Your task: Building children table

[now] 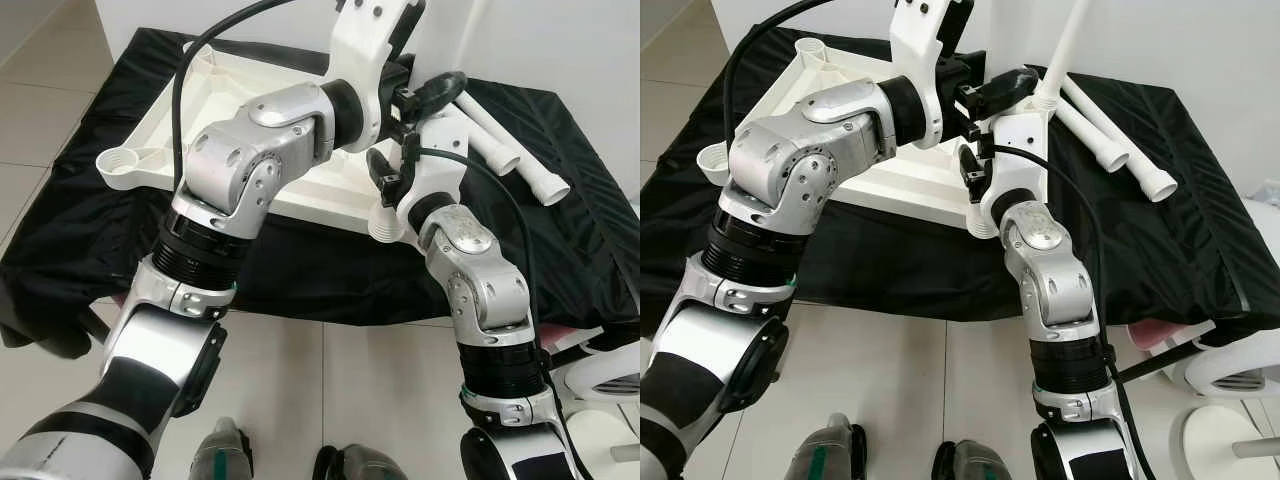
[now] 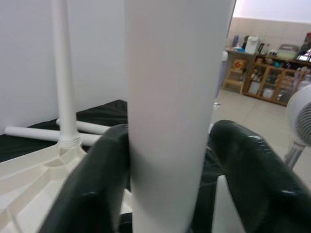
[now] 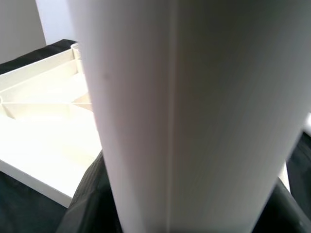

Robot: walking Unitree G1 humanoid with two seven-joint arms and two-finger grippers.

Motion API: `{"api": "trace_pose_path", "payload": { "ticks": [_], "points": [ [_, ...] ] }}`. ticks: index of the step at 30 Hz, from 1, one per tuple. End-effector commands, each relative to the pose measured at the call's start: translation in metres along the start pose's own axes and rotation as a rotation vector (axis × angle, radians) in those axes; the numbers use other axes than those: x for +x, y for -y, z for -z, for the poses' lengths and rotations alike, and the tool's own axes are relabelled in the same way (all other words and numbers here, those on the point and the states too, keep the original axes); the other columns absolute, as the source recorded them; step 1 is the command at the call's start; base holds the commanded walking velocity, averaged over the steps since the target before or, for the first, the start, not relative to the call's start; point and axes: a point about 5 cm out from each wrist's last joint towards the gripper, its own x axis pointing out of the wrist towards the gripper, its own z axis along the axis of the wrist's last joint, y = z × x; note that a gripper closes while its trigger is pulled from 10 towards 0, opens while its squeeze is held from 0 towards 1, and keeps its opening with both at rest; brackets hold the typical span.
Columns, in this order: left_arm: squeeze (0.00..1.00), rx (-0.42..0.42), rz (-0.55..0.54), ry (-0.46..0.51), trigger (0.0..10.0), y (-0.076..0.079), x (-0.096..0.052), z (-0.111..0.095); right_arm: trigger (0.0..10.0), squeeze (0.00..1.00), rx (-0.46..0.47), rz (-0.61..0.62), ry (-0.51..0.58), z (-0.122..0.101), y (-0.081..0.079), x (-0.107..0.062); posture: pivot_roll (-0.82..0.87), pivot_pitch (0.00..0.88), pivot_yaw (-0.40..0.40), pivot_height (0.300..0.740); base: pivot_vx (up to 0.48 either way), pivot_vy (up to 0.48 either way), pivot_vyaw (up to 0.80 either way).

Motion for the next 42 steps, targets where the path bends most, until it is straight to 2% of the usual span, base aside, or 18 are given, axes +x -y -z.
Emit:
{"api": "trace_pose_path", "payload": {
  "ticks": [1, 5, 7, 8, 9, 10, 11, 12, 15, 17, 23, 27, 28, 30, 31, 34, 37, 42],
  "points": [
    [1.00, 0.012, 0.090, 0.045, 10.0, 0.009, 0.000, -0.011, 10.0, 0.00, 0.014, 0.038, -0.017, 0.003, 0.009, 0.000, 0.08, 0.067, -0.101, 0.740, 0.000, 0.000, 0.00],
    [1.00, -0.006, 0.089, 0.053, 10.0, 0.008, 0.000, -0.012, 10.0, 0.00, 0.021, 0.049, -0.016, 0.003, 0.011, 0.001, 0.08, 0.067, -0.101, 0.740, 0.000, 0.000, 0.00],
    [1.00, -0.063, 0.071, 0.077, 10.0, 0.007, -0.001, -0.014, 10.0, 0.00, 0.026, 0.065, -0.014, 0.003, 0.015, 0.002, 0.08, 0.064, -0.098, 0.740, 0.000, 0.000, 0.00],
    [0.93, -0.097, 0.064, 0.097, 10.0, 0.006, -0.002, -0.016, 10.0, 0.00, 0.028, 0.075, -0.011, 0.003, 0.017, 0.002, 0.08, 0.064, -0.098, 0.740, 0.000, 0.000, 0.00],
    [0.93, -0.097, 0.064, 0.097, 10.0, 0.006, -0.002, -0.016, 10.0, 0.00, 0.028, 0.075, -0.011, 0.003, 0.017, 0.002, 0.08, 0.064, -0.098, 0.740, 0.000, 0.000, 0.00],
    [0.80, -0.123, 0.062, 0.115, 10.0, 0.005, -0.002, -0.018, 10.0, 0.00, 0.029, 0.082, -0.010, 0.003, 0.019, 0.003, 0.08, 0.064, -0.097, 0.740, 0.000, 0.000, 0.00],
    [0.80, -0.123, 0.062, 0.115, 10.0, 0.005, -0.002, -0.018, 10.0, 0.00, 0.029, 0.082, -0.010, 0.003, 0.019, 0.003, 0.08, 0.064, -0.097, 0.740, 0.000, 0.000, 0.00],
    [0.00, -0.138, 0.061, 0.126, 10.0, 0.004, -0.006, -0.019, 10.0, 0.00, 0.030, 0.094, -0.005, 0.002, 0.021, 0.003, 0.08, 0.062, -0.096, 0.740, 0.000, 0.000, 0.00],
    [0.00, -0.146, 0.012, 0.126, 10.0, -0.005, -0.018, -0.009, 10.0, 0.00, 0.032, 0.130, 0.015, -0.001, 0.031, 0.004, 0.07, 0.059, -0.095, 0.740, 0.000, 0.000, 0.00],
    [0.00, -0.168, -0.067, 0.109, 10.0, -0.011, -0.023, -0.001, 10.0, 0.00, 0.027, 0.159, 0.036, -0.005, 0.040, 0.005, 0.07, 0.058, -0.094, 0.740, 0.000, 0.000, 0.00],
    [0.00, -0.180, -0.177, 0.084, 10.0, -0.021, -0.026, 0.008, 10.0, 0.00, 0.030, 0.195, 0.054, -0.009, 0.051, 0.006, 0.07, 0.056, -0.096, 0.740, 0.000, 0.000, 0.00],
    [0.00, -0.188, -0.332, -0.014, 10.0, -0.034, -0.035, 0.035, 10.0, 0.00, 0.024, 0.236, 0.053, -0.008, 0.066, 0.005, 0.07, 0.051, -0.095, 0.740, 0.000, 0.000, 0.00],
    [0.00, -0.188, -0.332, -0.014, 10.0, -0.034, -0.035, 0.035, 10.0, 0.00, 0.024, 0.236, 0.053, -0.008, 0.066, 0.005, 0.07, 0.051, -0.095, 0.740, 0.000, 0.000, 0.00],
    [0.00, -0.183, -0.416, -0.093, 10.0, -0.038, -0.039, 0.049, 10.0, 0.00, 0.007, 0.251, 0.063, -0.007, 0.072, 0.004, 0.07, 0.048, -0.094, 0.740, 0.000, 0.000, 0.00],
    [0.00, -0.183, -0.416, -0.093, 10.0, -0.038, -0.039, 0.049, 10.0, 0.00, 0.007, 0.251, 0.063, -0.007, 0.072, 0.004, 0.07, 0.048, -0.094, 0.740, 0.000, 0.000, 0.00],
    [0.00, -0.191, -0.470, -0.193, 10.0, -0.039, -0.044, 0.072, 10.0, 0.00, -0.020, 0.284, 0.068, 0.000, 0.088, 0.001, 0.06, 0.046, -0.090, 0.740, 0.000, 0.000, 0.00],
    [0.00, -0.197, -0.473, -0.196, 10.0, -0.037, -0.046, 0.077, 10.0, 0.00, -0.015, 0.284, 0.069, 0.002, 0.095, 0.000, 0.06, 0.046, -0.090, 0.740, 0.000, 0.000, 0.00],
    [0.00, -0.037, -0.499, -0.232, 10.0, -0.028, -0.050, 0.091, 10.0, 0.00, -0.022, 0.223, 0.111, 0.005, 0.102, -0.003, 0.07, 0.056, -0.094, 0.740, 0.000, 0.000, 0.00]
  ]
}}
